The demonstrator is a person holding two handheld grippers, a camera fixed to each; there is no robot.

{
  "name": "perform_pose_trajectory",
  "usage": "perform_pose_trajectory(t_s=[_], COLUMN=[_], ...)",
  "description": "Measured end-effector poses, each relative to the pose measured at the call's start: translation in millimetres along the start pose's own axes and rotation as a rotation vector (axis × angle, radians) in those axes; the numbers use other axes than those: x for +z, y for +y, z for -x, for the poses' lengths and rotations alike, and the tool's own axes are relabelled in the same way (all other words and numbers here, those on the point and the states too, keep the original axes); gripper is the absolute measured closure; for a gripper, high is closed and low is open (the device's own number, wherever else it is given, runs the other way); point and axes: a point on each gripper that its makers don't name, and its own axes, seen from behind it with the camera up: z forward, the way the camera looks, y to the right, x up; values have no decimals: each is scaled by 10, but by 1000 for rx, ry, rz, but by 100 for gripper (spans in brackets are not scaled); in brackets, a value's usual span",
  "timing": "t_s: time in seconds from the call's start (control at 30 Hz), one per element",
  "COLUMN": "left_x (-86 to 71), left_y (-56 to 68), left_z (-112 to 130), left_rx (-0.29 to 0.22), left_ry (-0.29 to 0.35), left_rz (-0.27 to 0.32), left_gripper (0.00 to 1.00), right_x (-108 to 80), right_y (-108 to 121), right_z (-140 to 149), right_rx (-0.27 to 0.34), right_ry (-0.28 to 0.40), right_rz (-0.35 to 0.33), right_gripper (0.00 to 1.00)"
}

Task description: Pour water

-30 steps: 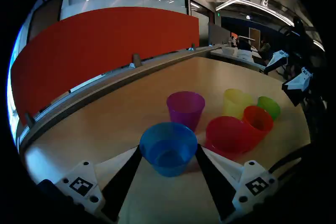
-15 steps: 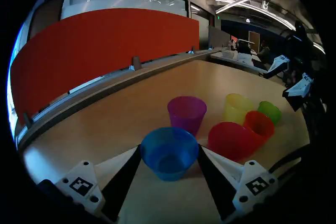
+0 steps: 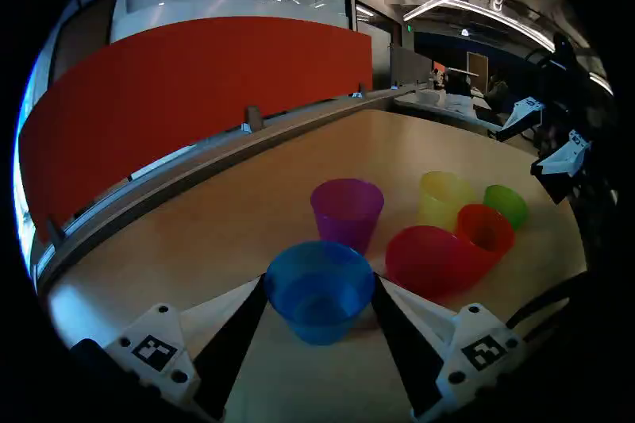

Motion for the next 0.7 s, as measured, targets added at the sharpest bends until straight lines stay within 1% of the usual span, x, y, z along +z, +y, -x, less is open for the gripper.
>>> perform_pose_trajectory(t_s=[0.17, 0.3, 0.5, 0.7], left_x=[-109, -249, -524, -832], left_y=[-15, -25, 52, 153], left_z=[-81, -208, -410, -626], left_rx=[-3, -15, -16, 5], left_ry=[24, 60, 115, 170], left_rz=[-21, -41, -57, -86], left_gripper=[11, 11, 11, 11], right_x=[-8, -17, -26, -48], right_y=[-21, -50, -82, -122], right_z=[-21, -65, -74, -77], right_rx=[-3, -4, -11, -19], right_ry=[8, 21, 29, 40], right_rz=[2, 2, 6, 5], right_gripper=[0, 0, 0, 0])
